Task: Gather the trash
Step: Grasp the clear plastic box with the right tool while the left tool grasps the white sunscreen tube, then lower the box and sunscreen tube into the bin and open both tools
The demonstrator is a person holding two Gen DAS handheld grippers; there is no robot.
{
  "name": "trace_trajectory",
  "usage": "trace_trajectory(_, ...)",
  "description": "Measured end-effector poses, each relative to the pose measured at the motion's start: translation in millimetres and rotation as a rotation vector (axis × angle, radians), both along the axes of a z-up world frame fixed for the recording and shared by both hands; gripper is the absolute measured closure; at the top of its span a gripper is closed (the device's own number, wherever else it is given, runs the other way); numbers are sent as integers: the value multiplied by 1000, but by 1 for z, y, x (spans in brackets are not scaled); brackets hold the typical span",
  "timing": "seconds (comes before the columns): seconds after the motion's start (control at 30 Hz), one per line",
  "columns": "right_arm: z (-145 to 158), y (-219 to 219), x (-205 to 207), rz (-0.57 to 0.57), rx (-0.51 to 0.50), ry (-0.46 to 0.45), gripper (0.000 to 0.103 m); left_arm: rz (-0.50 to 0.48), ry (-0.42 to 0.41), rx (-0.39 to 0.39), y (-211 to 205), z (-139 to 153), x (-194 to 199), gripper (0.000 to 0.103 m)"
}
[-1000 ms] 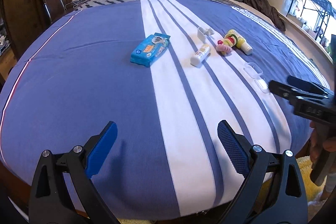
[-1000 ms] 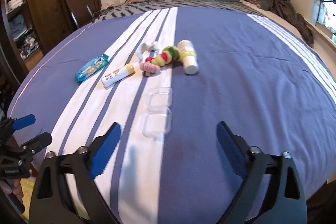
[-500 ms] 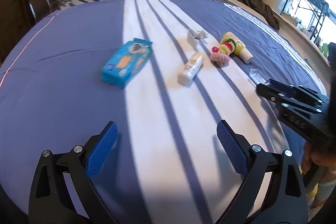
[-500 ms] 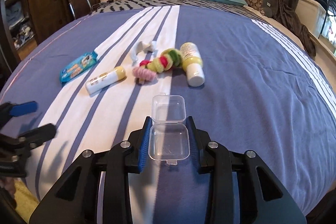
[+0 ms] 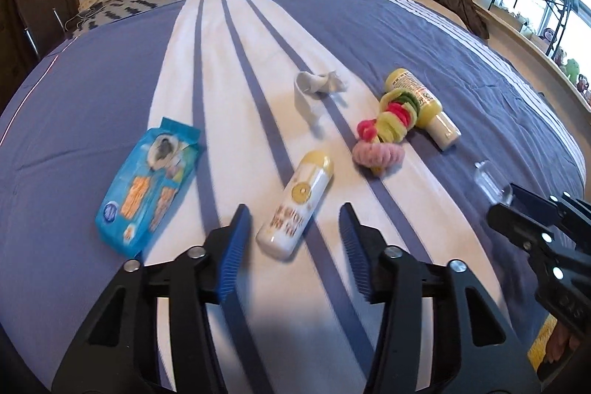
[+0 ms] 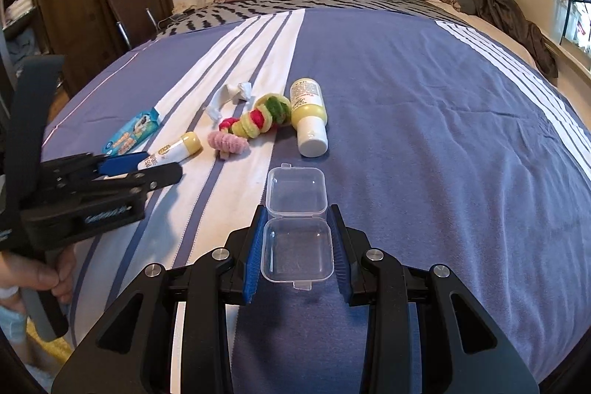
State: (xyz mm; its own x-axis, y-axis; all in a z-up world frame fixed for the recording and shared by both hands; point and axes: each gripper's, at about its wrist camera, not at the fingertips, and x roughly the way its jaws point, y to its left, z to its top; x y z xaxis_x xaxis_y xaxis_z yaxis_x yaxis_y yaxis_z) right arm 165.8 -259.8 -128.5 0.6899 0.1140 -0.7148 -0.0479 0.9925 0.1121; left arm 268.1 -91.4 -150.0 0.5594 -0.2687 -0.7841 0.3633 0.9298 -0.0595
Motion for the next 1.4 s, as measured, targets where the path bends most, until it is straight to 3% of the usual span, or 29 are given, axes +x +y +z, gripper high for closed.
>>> trace_trajectory(0.13, 3, -4, 0, -6, 0, -7, 69, 2, 6, -3, -1, 0, 2, 75)
trace_trajectory(0.33, 8, -1, -11, -2, -8, -16, 69, 5, 15, -13, 1, 0, -10, 85)
trace_trajectory(1.4, 7, 29, -147, 59, 7, -13, 69, 24, -55, -27, 49, 14, -186, 85)
